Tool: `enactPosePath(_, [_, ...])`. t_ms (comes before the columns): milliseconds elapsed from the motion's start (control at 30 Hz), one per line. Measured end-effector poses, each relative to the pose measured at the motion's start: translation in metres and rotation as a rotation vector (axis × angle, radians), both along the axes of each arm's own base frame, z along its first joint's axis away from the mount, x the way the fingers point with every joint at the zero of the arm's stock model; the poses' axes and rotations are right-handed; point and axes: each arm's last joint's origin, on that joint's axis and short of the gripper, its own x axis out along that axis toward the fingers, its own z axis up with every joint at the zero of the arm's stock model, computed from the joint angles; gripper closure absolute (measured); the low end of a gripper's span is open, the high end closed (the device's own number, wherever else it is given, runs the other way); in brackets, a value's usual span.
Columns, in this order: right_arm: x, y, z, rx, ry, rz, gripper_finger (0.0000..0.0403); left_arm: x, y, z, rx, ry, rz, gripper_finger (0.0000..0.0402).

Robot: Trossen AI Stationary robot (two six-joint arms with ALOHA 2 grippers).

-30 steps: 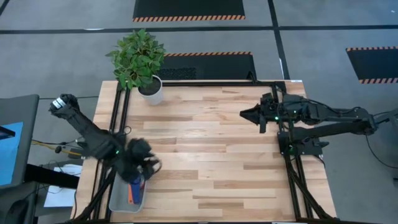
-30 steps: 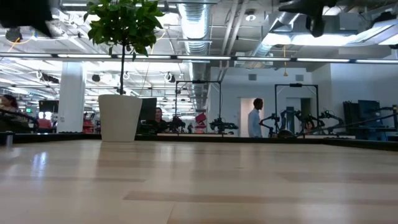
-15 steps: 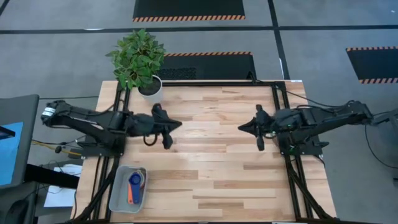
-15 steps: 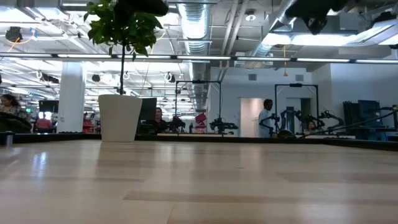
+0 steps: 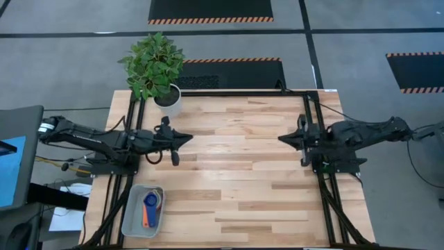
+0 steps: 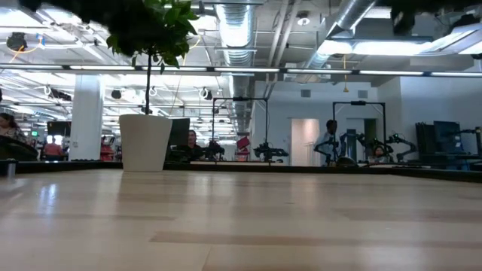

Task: Nest measuring cups in basket
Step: Return to Home Position

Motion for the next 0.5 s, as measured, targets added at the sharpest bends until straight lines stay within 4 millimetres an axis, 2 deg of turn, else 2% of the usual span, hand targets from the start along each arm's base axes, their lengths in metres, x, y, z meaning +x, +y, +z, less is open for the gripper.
enactPosePath(100, [0.005, -0.001, -0.022, 0.037, 0.072, -0.017, 0.0392, -0.016, 0.003, -0.021, 0.034, 0.074, -0.004, 0.0401])
enactPosePath(200, [0.010, -0.002, -0.037, 0.008, 0.099, -0.031, 0.0398, -0.028, 0.004, -0.030, 0.001, 0.059, -0.008, 0.0401])
enactPosePath(367, [0.011, -0.006, -0.046, -0.055, -0.066, -0.022, 0.0393, -0.043, 0.007, -0.038, 0.097, 0.043, -0.045, 0.0401])
enactPosePath(500, [0.006, -0.012, -0.054, -0.073, -0.083, 0.006, 0.0398, -0.055, 0.009, -0.048, 0.106, 0.018, -0.038, 0.0401])
